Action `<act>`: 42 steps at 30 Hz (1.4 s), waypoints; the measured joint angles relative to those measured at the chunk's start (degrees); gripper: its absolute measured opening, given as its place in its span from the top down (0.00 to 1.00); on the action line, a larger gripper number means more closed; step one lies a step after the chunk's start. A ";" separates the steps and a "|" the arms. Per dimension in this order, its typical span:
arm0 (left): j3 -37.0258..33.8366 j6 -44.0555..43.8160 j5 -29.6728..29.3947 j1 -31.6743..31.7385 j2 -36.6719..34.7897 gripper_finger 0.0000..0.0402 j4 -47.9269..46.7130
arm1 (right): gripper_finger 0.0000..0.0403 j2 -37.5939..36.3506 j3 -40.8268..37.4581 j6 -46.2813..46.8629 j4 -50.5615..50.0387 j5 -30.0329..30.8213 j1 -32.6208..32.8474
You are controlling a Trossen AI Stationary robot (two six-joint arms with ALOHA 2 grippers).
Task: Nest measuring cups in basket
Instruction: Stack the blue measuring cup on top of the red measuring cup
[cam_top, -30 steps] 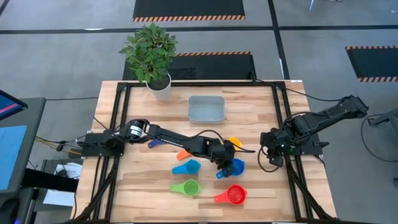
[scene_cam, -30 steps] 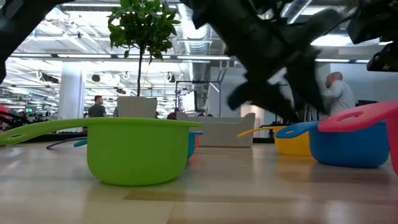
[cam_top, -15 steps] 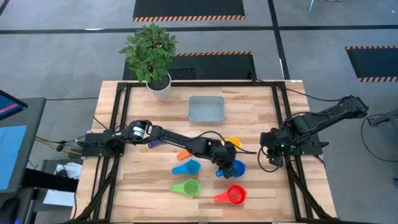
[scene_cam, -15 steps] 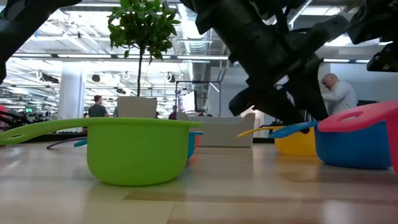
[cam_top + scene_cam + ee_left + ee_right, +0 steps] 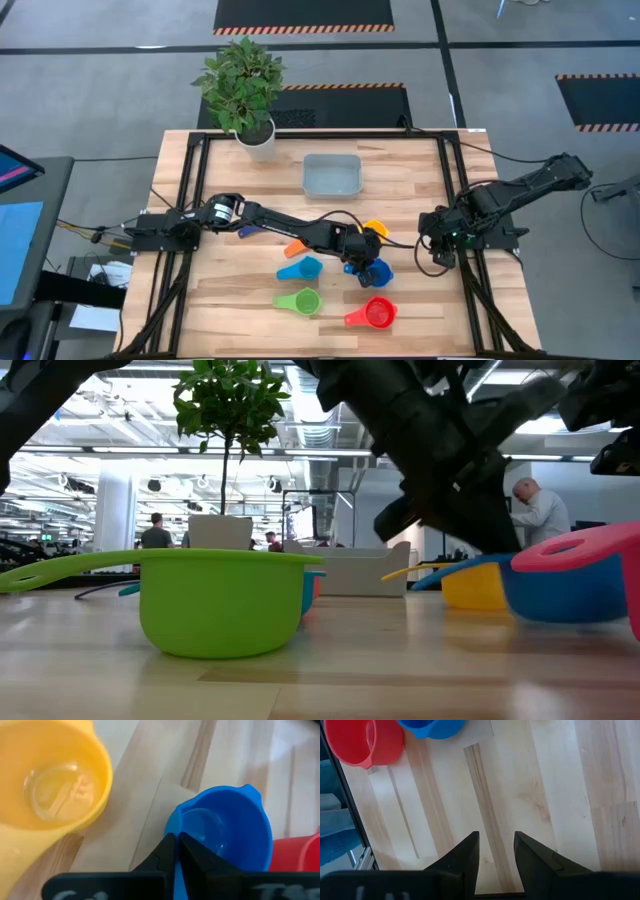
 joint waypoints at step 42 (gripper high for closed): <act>21.70 -12.48 -0.08 -9.73 -0.07 1.00 -17.82 | 0.60 -0.02 0.00 0.04 -0.15 0.16 -0.02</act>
